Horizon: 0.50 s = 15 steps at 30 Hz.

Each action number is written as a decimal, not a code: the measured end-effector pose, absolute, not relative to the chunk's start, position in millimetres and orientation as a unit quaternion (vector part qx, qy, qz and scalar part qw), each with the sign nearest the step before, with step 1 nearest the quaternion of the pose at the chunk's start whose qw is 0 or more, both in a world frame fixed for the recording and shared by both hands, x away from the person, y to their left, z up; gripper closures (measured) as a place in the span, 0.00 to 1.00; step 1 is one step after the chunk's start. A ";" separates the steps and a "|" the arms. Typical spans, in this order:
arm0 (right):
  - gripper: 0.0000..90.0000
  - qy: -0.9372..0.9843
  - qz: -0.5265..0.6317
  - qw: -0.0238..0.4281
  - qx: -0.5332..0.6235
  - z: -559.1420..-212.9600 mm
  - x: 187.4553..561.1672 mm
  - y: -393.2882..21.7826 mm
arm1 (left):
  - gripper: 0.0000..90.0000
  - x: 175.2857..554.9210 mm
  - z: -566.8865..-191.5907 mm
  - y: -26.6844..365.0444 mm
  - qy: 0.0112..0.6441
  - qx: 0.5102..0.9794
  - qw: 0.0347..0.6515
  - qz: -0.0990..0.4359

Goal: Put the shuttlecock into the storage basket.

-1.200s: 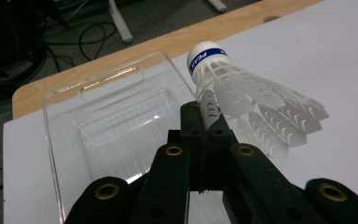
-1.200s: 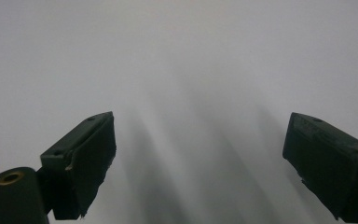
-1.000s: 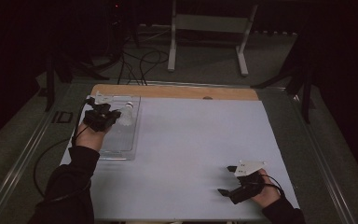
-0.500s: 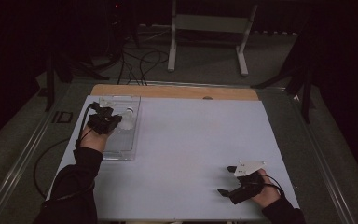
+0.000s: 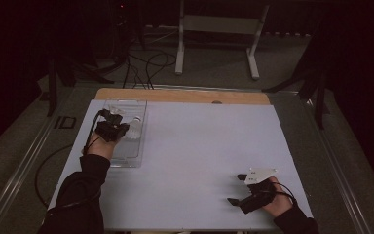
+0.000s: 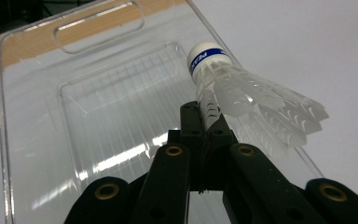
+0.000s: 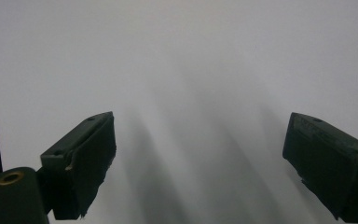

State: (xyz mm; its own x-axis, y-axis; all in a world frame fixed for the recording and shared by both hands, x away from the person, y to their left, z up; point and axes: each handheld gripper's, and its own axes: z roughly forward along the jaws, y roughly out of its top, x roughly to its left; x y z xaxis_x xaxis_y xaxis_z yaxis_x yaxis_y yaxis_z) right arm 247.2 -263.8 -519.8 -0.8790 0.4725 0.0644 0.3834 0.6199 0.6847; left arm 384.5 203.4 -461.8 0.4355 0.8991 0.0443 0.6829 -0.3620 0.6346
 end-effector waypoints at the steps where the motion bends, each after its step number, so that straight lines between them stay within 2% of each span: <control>1: 0.10 0.898 0.365 0.061 0.238 -519.8 247.2 -263.8 | 1.00 384.8 -463.2 203.2 0.493 0.802 0.275 0.194; 15: 0.10 0.898 0.366 0.059 0.238 -519.9 247.3 -263.5 | 1.00 390.9 -477.7 201.2 0.489 0.823 0.228 0.179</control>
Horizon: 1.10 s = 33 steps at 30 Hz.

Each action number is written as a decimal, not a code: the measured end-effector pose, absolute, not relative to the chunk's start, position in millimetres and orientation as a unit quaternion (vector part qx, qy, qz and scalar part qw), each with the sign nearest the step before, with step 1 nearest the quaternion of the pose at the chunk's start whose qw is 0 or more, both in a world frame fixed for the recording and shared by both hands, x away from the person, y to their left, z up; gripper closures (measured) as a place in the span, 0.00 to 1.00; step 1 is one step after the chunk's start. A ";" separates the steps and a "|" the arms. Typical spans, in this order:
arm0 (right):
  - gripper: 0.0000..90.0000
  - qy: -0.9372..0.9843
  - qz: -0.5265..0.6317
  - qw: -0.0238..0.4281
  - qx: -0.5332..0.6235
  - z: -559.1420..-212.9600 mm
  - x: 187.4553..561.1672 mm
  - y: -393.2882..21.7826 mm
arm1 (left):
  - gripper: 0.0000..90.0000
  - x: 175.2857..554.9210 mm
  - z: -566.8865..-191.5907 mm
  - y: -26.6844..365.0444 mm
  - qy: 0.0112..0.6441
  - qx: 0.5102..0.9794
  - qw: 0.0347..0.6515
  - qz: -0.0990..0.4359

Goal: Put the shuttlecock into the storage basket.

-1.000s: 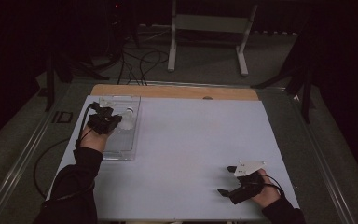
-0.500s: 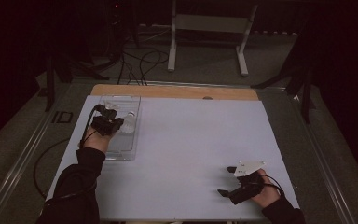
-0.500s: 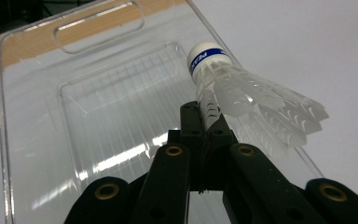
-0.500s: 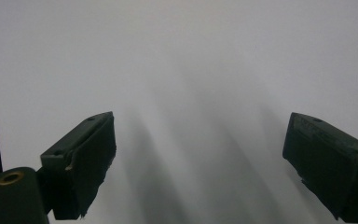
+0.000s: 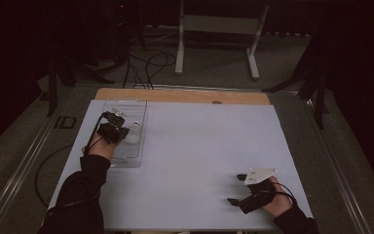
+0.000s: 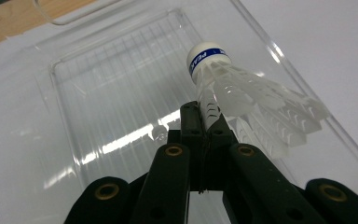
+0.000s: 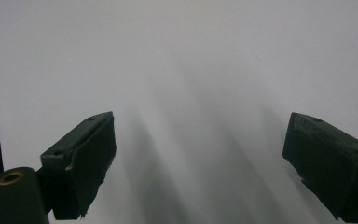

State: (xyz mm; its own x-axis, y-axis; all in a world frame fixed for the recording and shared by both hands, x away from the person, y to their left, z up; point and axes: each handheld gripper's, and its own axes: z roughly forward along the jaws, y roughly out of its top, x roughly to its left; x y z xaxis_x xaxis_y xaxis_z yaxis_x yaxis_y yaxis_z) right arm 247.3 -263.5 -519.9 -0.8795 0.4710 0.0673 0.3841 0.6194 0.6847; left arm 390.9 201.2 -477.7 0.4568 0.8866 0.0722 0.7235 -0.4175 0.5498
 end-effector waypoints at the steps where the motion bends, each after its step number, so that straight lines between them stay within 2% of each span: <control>1: 0.10 0.898 0.365 0.060 0.238 -519.9 247.3 -263.6 | 1.00 391.2 -478.8 200.2 0.487 0.826 0.220 0.181; 18: 0.10 0.900 0.363 0.059 0.235 -519.7 247.2 -263.3 | 0.98 395.3 -490.5 191.0 0.476 0.851 0.163 0.149; 26: 0.10 0.899 0.365 0.058 0.236 -519.5 246.9 -263.7 | 0.86 391.3 -488.9 191.6 0.480 0.849 0.163 0.149; 33: 0.10 0.899 0.364 0.059 0.237 -518.9 246.4 -263.8 | 0.65 383.5 -484.4 199.1 0.489 0.842 0.173 0.145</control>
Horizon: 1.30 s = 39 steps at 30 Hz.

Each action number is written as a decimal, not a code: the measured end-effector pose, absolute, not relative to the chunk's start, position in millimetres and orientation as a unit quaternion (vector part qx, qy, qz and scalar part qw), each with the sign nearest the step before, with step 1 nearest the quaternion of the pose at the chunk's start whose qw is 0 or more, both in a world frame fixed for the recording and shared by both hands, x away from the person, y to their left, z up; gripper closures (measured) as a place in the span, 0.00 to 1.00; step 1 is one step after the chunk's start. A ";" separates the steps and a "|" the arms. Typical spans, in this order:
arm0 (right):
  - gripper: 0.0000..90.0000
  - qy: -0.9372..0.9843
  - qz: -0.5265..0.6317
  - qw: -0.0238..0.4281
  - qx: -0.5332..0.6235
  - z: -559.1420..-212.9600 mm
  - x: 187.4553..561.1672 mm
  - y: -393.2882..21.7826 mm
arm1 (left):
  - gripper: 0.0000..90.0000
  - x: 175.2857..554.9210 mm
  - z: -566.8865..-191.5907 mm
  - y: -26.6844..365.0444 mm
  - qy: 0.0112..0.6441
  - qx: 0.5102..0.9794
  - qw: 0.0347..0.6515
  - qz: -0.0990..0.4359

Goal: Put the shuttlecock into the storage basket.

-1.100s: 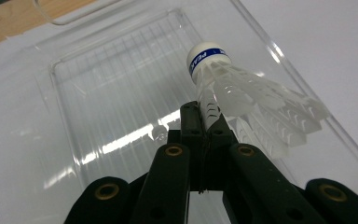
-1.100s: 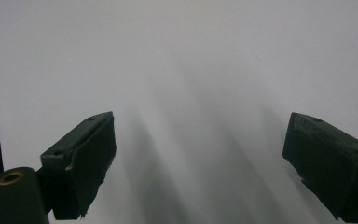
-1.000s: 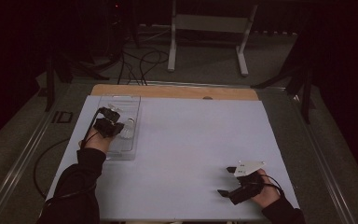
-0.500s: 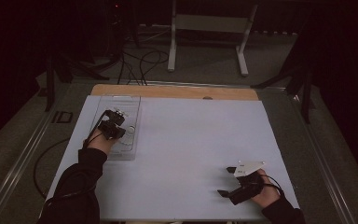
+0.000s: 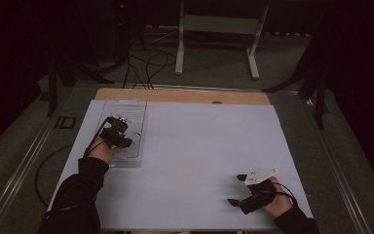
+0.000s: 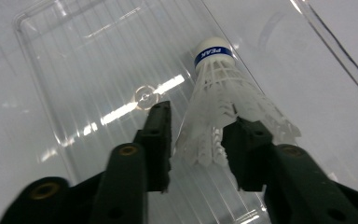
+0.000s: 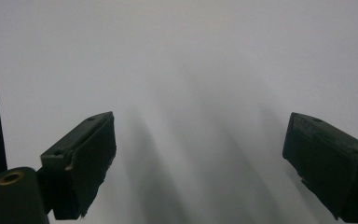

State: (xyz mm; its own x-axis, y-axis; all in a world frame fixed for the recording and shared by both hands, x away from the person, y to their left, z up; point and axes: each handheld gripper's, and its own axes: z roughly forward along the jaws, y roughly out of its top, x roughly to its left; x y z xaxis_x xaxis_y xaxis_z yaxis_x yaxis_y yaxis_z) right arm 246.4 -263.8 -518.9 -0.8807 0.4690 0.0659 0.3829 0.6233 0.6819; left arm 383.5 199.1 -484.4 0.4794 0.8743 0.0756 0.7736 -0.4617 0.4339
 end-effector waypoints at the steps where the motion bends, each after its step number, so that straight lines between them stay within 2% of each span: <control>1: 0.10 0.899 0.364 0.059 0.237 -519.2 246.7 -263.7 | 0.62 382.2 -483.1 200.1 0.489 0.842 0.172 0.147; 4: 0.10 0.899 0.362 0.058 0.237 -519.3 246.4 -262.9 | 0.50 379.5 -480.1 202.2 0.494 0.841 0.163 0.148; 8: 0.10 0.899 0.362 0.059 0.238 -518.9 246.3 -262.9 | 0.39 375.7 -475.8 203.8 0.498 0.839 0.164 0.148; 14: 0.10 0.899 0.362 0.058 0.238 -519.2 246.3 -262.7 | 0.26 368.2 -464.8 202.0 0.494 0.838 0.172 0.154; 19: 0.10 0.899 0.363 0.059 0.238 -518.4 246.1 -263.0 | 0.20 362.2 -452.6 198.3 0.486 0.838 0.192 0.159; 22: 0.10 0.899 0.363 0.060 0.238 -518.4 246.1 -262.9 | 0.11 359.0 -446.2 197.0 0.470 0.844 0.219 0.140; 30: 0.10 0.899 0.363 0.060 0.237 -518.1 246.0 -262.9 | 0.02 357.2 -442.2 191.1 0.450 0.853 0.229 0.130; 39: 0.10 0.899 0.363 0.061 0.237 -518.4 245.9 -262.8 | 0.00 354.1 -436.6 187.6 0.443 0.849 0.255 0.133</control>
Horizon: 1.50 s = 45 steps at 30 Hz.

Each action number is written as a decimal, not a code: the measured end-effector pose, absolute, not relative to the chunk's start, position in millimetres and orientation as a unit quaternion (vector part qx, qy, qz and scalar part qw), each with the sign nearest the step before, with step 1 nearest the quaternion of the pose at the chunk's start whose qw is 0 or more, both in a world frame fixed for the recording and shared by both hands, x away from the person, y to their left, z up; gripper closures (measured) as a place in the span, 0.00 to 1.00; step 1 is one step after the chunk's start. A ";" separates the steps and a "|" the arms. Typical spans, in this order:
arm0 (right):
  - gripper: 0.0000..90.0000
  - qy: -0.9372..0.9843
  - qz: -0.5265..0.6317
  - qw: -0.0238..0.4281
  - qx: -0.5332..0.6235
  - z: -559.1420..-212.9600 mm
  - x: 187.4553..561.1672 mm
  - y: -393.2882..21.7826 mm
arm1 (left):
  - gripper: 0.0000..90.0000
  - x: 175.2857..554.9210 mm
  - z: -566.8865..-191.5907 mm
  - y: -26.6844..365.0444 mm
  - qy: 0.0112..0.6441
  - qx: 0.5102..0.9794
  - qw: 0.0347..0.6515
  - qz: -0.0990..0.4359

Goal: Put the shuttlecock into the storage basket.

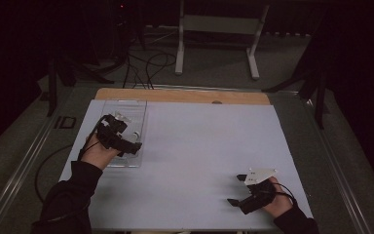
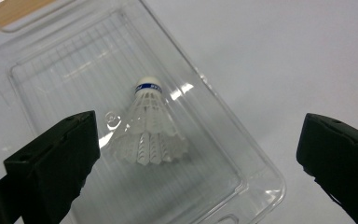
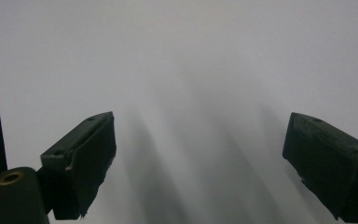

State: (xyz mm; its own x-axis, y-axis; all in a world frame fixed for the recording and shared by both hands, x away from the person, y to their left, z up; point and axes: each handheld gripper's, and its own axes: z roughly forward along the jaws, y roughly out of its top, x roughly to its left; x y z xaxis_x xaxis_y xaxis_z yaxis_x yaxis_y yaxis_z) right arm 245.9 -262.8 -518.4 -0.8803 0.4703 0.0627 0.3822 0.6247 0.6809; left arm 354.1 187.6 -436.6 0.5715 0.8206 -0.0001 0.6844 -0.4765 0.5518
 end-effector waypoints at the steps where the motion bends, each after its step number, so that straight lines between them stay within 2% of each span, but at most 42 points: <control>1: 0.10 0.899 0.362 0.061 0.238 -518.4 245.9 -262.9 | 0.00 353.3 -435.8 186.6 0.441 0.850 0.258 0.130; 10: 0.10 0.899 0.364 0.060 0.238 -518.4 246.0 -263.3 | 0.00 349.3 -430.5 176.3 0.419 0.854 0.277 0.137; 33: 0.10 0.898 0.365 0.056 0.239 -519.6 246.0 -262.4 | 0.00 338.4 -414.6 145.2 0.351 0.872 0.325 0.105; 38: 0.10 0.899 0.364 0.056 0.238 -520.3 245.6 -263.2 | 0.00 335.6 -413.8 133.3 0.309 0.880 0.350 0.080; 45: 0.10 0.898 0.365 0.060 0.238 -518.8 244.7 -263.8 | 0.00 330.2 -416.0 119.5 0.277 0.890 0.355 0.070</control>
